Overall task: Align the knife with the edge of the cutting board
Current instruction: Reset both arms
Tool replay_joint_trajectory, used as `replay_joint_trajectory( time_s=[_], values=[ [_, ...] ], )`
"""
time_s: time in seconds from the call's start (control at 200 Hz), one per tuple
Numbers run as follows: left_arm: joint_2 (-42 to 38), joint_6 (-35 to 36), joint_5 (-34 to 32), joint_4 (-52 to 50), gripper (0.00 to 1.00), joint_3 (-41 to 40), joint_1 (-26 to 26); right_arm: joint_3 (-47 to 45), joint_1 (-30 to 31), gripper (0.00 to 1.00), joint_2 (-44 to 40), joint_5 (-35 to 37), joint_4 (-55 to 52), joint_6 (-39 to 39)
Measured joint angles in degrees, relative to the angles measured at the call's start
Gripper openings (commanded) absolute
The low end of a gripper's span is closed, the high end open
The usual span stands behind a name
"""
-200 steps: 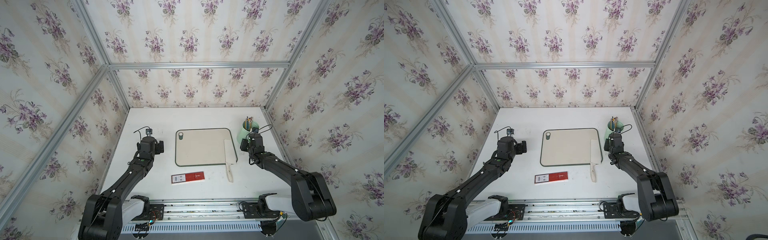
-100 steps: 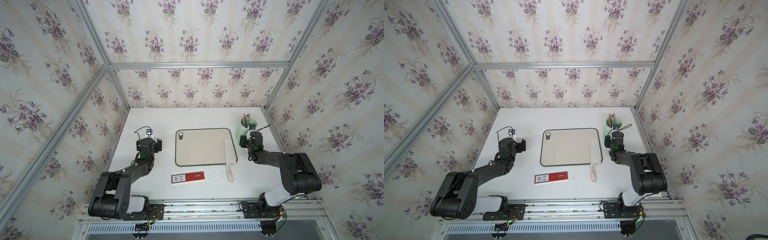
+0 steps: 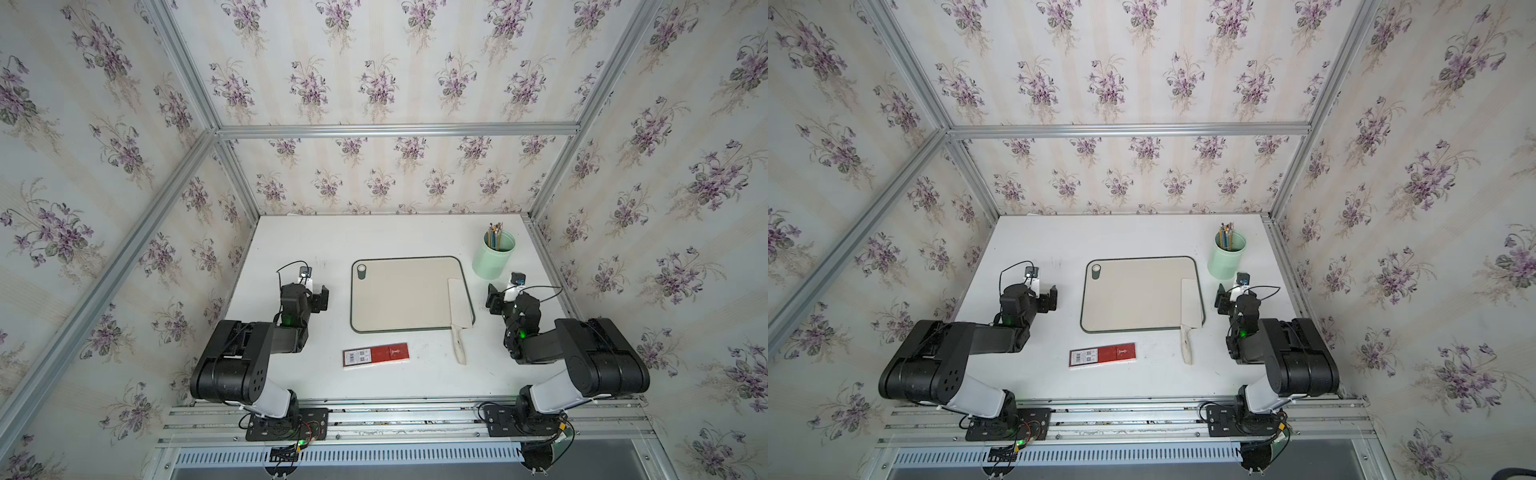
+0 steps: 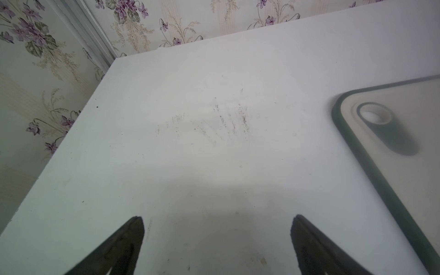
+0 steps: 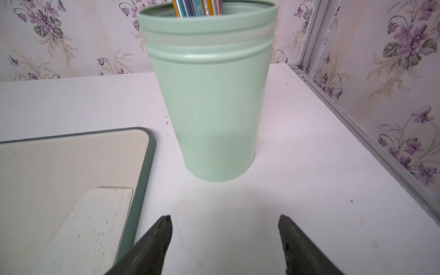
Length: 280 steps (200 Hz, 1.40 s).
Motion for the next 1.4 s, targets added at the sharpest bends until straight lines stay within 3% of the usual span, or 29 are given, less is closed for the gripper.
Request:
replay_joint_trajectory(
  time_s=[0.095, 0.34, 0.564, 1.399],
  values=[
    [-0.31, -0.02, 0.02, 1.05, 0.99, 1.68, 0.13, 0.44, 0.61, 1.0, 0.33, 0.26, 6.03, -0.5],
    [0.04, -0.02, 0.02, 1.4, 0.99, 1.64, 0.24, 3.56, 0.57, 1.0, 0.35, 4.09, 6.6, 0.81],
    [0.04, -0.02, 0.02, 1.4, 0.99, 1.64, 0.24, -0.26, 1.03, 1.0, 0.33, 5.01, 10.75, 0.83],
    [0.04, -0.02, 0.02, 1.4, 0.99, 1.64, 0.28, 3.54, 1.05, 1.0, 0.42, 6.84, 7.52, 0.98]
  ],
)
